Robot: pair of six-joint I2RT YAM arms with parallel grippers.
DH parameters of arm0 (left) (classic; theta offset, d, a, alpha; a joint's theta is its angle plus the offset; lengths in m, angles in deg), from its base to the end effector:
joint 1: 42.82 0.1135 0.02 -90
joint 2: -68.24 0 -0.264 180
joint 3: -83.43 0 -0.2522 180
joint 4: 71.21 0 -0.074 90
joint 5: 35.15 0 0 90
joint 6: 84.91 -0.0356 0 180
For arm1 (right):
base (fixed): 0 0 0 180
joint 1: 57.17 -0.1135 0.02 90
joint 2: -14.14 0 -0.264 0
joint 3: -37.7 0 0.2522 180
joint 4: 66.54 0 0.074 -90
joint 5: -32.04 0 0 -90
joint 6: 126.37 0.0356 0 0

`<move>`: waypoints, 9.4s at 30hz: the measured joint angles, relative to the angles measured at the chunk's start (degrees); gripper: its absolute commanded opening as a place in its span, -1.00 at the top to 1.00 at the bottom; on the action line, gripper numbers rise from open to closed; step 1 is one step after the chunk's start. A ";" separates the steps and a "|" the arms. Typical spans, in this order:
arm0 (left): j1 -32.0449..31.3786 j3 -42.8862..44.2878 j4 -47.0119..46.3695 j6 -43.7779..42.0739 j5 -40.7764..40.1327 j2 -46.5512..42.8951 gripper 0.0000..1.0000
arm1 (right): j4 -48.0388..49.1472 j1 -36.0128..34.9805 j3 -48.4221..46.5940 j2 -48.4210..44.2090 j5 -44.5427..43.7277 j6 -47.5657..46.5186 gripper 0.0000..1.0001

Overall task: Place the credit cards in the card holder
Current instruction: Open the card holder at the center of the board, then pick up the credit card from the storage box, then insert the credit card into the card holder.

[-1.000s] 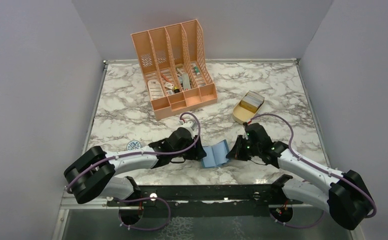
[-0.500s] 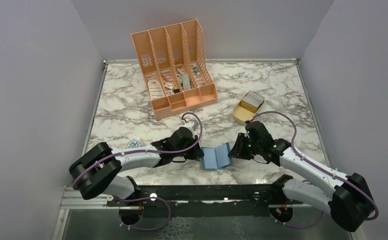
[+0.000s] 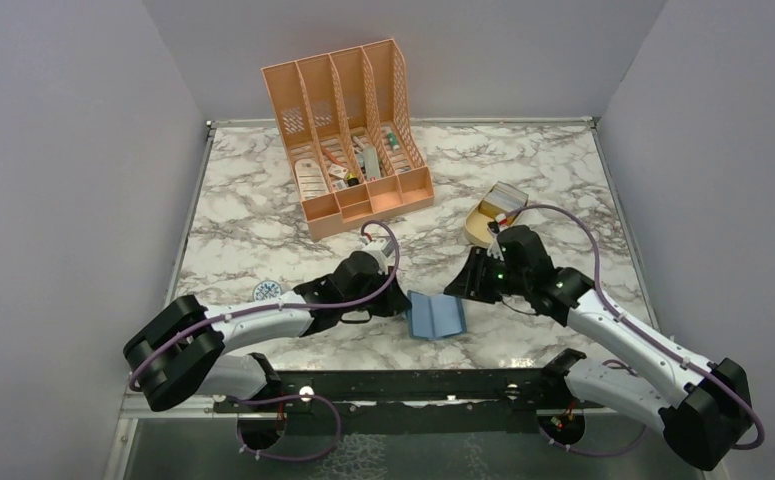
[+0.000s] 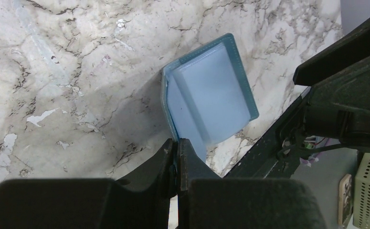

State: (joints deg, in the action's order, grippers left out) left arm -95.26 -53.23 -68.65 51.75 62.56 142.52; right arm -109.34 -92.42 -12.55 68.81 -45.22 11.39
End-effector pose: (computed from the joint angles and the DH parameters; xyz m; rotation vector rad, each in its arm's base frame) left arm 0.1522 -0.2058 0.1776 0.2060 2.3717 -1.0768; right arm 0.1528 0.1176 0.2296 0.1691 2.5795 0.8863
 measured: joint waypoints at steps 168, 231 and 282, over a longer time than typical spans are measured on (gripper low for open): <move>5.40 -5.81 -2.16 5.11 6.51 -3.69 1.00 | -12.81 7.76 -44.81 45.62 -36.46 -51.32 0.97; 8.90 -8.31 0.63 -0.13 -2.43 -5.11 0.55 | 16.50 1.25 0.44 23.39 9.40 -13.16 0.98; 9.33 -9.86 -3.06 -2.34 -2.60 -2.99 1.00 | 33.03 1.97 2.93 30.34 19.71 -8.33 0.98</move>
State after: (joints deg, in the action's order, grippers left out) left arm -85.93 -63.08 -71.71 49.41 59.96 139.53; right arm -76.31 -90.45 -9.63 99.15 -25.51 3.07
